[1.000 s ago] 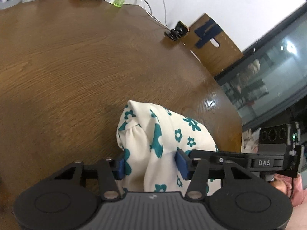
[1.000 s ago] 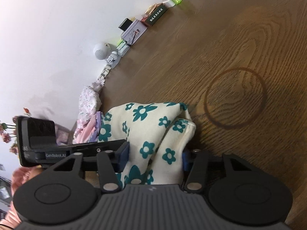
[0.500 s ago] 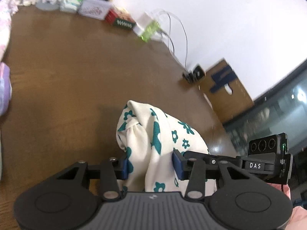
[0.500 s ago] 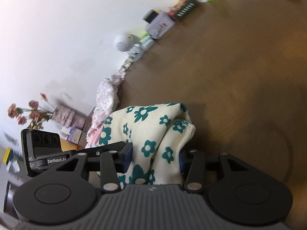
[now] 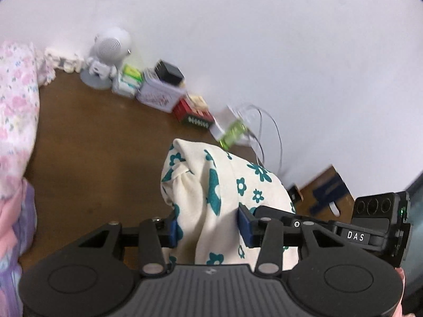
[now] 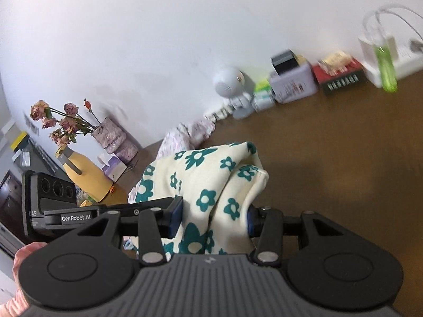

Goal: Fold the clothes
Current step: 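Carry the bundle with both grippers toward the wall and set it down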

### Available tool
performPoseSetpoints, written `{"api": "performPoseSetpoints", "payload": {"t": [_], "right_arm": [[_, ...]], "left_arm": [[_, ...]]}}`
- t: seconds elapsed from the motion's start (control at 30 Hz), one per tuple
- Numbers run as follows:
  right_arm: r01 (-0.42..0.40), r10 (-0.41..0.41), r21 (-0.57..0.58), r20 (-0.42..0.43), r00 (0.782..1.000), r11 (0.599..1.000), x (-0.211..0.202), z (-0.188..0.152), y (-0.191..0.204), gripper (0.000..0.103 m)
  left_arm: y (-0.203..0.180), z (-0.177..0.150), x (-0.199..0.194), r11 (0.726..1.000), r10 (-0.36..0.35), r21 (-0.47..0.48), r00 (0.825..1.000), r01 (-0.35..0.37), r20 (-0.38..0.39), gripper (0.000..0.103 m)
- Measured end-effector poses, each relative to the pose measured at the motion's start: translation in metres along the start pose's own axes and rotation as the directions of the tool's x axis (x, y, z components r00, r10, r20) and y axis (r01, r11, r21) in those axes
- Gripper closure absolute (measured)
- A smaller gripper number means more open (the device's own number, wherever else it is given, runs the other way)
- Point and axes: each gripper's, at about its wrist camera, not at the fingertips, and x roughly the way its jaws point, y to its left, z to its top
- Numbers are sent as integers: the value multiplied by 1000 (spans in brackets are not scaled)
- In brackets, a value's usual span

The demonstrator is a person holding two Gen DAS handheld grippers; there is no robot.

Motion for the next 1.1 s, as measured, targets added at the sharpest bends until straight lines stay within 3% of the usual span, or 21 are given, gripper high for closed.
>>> {"api": "performPoseSetpoints", "payload": {"t": [0.33,0.6,1.1], "right_arm": [[-6,5,-23,-47,999,1000,70,72,-41,60],[27,-27,9,-65,998,1000,134,112,-83,60],[61,-52,74,-121,991,995,193,115,-127,60]], "left_arm": [[33,57,57,992,107,-68,992,-103,61,62],[74,107,119,985,143,-109,989,-137,44,62],[124,117,168,969,158,-193,987,-156,-6,62]]}}
